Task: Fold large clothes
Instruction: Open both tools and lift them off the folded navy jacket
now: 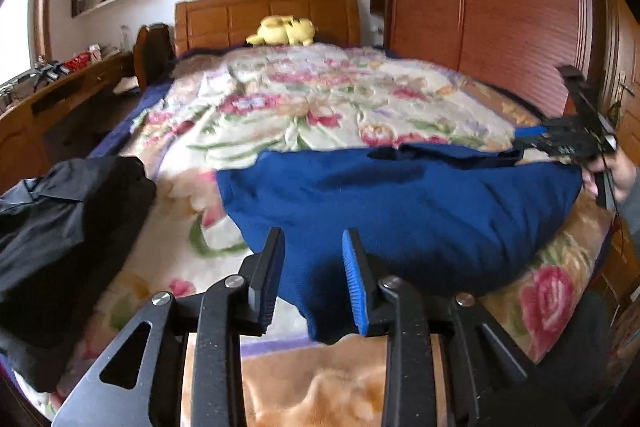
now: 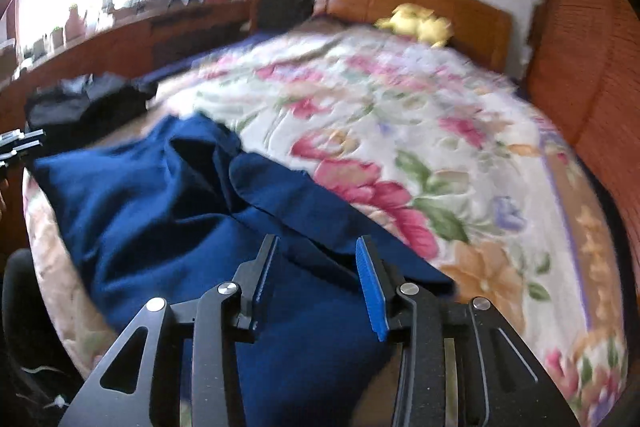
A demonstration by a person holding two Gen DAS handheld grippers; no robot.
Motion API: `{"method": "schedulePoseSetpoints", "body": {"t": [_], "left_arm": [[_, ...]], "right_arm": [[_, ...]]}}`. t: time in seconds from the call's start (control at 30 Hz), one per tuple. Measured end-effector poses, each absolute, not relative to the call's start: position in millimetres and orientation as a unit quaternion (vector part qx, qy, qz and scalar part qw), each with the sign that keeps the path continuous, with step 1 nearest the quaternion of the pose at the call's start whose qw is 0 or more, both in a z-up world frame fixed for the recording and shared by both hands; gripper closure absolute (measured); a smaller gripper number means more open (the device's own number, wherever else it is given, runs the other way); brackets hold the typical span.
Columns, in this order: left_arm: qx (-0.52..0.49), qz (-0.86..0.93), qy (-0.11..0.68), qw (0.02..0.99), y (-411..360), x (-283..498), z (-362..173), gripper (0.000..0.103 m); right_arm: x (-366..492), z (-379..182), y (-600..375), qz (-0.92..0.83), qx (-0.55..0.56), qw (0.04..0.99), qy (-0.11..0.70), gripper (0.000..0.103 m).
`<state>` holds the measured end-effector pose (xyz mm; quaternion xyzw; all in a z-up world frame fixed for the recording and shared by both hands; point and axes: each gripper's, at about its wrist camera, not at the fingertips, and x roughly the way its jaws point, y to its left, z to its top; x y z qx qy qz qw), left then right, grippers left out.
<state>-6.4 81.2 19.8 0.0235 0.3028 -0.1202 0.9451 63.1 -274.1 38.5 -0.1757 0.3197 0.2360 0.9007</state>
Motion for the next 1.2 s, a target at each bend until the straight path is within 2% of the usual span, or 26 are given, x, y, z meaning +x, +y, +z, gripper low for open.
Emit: {"method": "schedulePoseSetpoints", "body": {"t": [0.2,0.43,0.7,0.77,0.8,0.9,1.0,1.07,1.13,1.17,1.2], "left_arm": [[0.027,-0.119,0.332,0.935,78.1,-2.6,-7.8,0.072],[0.014,-0.121,0.361,0.925,79.9,-9.6,-35.3,0.072],[0.020,-0.120,0.360,0.925,76.9,-8.2,-38.7,0.072],[0.021,-0.120,0.360,0.925,76.6,-8.7,-39.3,0.072],[0.020,-0.120,0.360,0.925,76.9,-8.9,-39.4,0.072],[0.018,-0.119,0.361,0.925,76.8,-9.8,-39.1,0.072],[0.017,-0.117,0.359,0.926,76.8,-10.4,-38.7,0.072],[0.016,-0.116,0.357,0.927,77.6,-11.0,-37.3,0.072],[0.012,-0.113,0.355,0.928,79.9,-13.2,-35.2,0.071],[0.011,-0.110,0.353,0.929,81.7,-15.0,-33.7,0.070],[0.010,-0.108,0.352,0.930,83.7,-16.4,-32.8,0.069]], "right_arm": [[123.1,21.1,-246.1,0.269,-0.239,0.844,0.399,0.063],[151.5,6.7,-236.4,0.281,-0.264,0.825,0.412,0.063],[185.3,-14.7,-232.7,0.264,-0.275,0.821,0.424,0.062],[194.6,-12.7,-226.0,0.264,-0.282,0.826,0.411,0.091],[199.7,-12.7,-220.5,0.255,-0.296,0.829,0.400,0.099],[219.4,-1.0,-206.5,0.200,-0.322,0.853,0.359,0.099],[246.3,21.9,-208.3,0.150,-0.285,0.884,0.338,0.099],[259.5,31.2,-210.8,0.139,-0.253,0.893,0.345,0.096],[258.7,34.0,-210.2,0.124,-0.248,0.897,0.344,0.072],[255.0,34.4,-211.4,0.120,-0.245,0.898,0.346,0.066],[250.6,34.9,-213.7,0.125,-0.239,0.896,0.354,0.054]]}}
